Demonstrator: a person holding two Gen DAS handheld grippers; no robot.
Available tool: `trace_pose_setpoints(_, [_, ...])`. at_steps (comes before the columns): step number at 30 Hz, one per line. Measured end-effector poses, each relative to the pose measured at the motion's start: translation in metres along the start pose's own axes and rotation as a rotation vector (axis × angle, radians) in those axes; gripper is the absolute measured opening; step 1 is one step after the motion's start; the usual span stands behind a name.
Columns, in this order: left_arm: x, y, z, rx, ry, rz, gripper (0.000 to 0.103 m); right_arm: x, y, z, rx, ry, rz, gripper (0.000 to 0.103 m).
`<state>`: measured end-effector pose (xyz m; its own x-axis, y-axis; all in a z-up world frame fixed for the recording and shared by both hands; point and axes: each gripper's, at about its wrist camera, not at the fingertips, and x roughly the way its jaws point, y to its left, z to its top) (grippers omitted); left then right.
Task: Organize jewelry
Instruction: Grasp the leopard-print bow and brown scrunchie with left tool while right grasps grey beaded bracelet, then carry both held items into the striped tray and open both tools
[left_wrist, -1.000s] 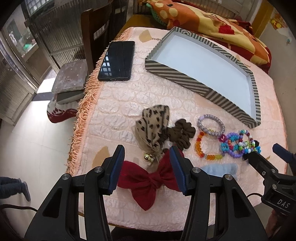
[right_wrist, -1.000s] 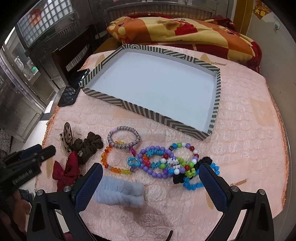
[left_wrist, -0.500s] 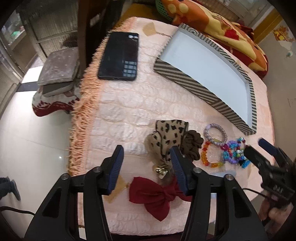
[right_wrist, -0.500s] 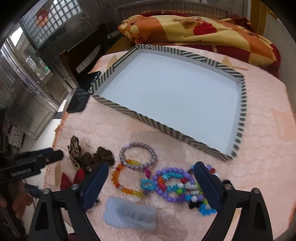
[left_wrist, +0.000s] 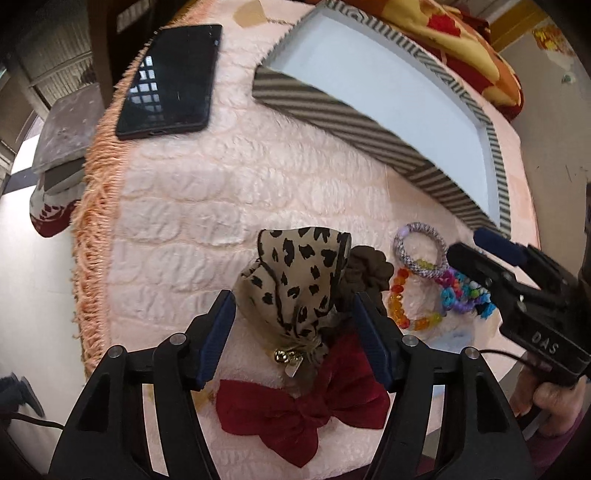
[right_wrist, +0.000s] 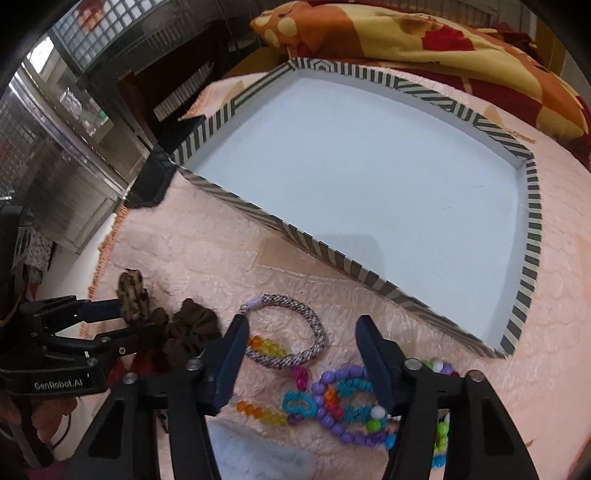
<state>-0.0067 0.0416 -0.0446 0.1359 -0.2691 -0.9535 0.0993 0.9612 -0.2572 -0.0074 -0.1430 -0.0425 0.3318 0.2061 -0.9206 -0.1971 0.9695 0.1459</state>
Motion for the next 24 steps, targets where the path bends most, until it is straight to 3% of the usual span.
trace_pose_setpoints(1, [0.004,-0.001,0.001,0.013,0.004,0.003,0.064,0.005,0.000,0.001,-0.004,0.007,-0.012,0.050])
trace_pose_setpoints(3, [0.010,-0.004,0.002,0.037,0.008,0.011,0.049,0.012,0.000,0.004,-0.014,0.021,-0.022,0.043])
trace_pose_setpoints(5, [0.012,-0.005,0.004,0.058,0.008,0.010,0.031,0.019,0.002,0.005,-0.035,0.032,-0.035,0.042])
trace_pose_setpoints(8, [0.011,-0.008,0.007,0.080,0.014,-0.017,0.017,0.030,0.005,0.003,-0.065,0.057,-0.059,0.039])
trace_pose_setpoints(11, [0.006,-0.011,0.007,0.090,0.004,-0.029,0.012,0.033,0.014,0.002,-0.120,0.041,-0.098,0.031])
trace_pose_setpoints(13, [-0.001,-0.010,0.007,0.080,-0.010,-0.052,0.007,0.032,0.017,0.003,-0.142,0.039,-0.102,0.010])
trace_pose_setpoints(14, [-0.007,-0.010,0.009,0.079,-0.021,-0.063,0.007,0.031,0.017,0.004,-0.144,0.039,-0.097,0.008])
trace_pose_setpoints(24, [-0.062,-0.011,0.011,0.085,-0.119,-0.097,0.006,-0.024,-0.001,0.011,-0.043,-0.065,0.027,0.007])
